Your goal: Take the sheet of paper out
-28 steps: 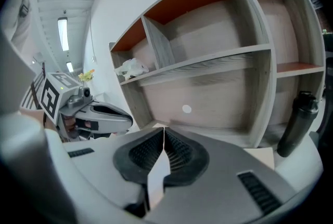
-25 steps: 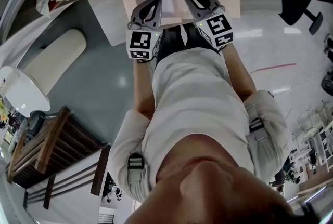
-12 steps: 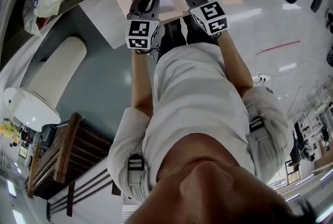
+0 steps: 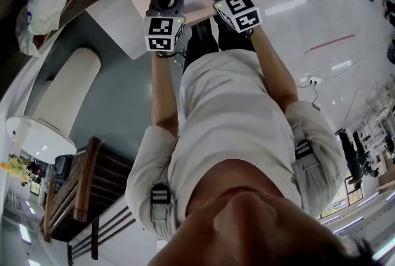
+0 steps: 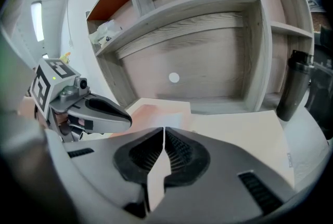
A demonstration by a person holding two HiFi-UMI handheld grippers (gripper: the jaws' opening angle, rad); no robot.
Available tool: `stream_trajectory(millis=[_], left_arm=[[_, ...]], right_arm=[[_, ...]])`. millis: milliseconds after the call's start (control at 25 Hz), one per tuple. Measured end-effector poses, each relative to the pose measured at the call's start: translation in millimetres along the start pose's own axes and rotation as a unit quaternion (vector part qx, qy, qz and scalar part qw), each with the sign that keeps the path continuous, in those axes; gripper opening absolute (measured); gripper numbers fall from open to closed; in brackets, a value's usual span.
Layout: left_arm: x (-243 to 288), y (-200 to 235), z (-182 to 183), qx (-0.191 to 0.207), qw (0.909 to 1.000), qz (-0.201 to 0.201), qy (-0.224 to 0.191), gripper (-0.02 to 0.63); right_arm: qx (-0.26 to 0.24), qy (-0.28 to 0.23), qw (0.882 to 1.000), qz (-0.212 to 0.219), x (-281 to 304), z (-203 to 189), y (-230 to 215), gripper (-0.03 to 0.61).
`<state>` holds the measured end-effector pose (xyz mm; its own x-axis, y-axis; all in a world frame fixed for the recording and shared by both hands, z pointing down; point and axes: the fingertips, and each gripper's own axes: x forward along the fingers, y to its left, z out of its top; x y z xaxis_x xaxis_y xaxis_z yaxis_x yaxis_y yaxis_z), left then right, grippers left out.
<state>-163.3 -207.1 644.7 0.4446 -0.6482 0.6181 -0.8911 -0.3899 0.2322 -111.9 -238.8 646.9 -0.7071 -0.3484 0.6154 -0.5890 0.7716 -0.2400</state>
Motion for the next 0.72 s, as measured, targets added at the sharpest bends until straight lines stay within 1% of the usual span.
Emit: stream_trajectory(millis=[320,720], left_arm=[[14.6,5.5,-13.1,-0.005,0.9999,-0.008,0.011,0.017],[23.5,13.2,-24.9,0.009,0.9995,-0.011,0.027,0.017]], right_arm=[[-0.001,0.045,0.999,0.013,25.5,-29.5,0.6,0.023],[-0.004,0.061,0.998,0.023,53.5,-38.8,4.1,0.023]])
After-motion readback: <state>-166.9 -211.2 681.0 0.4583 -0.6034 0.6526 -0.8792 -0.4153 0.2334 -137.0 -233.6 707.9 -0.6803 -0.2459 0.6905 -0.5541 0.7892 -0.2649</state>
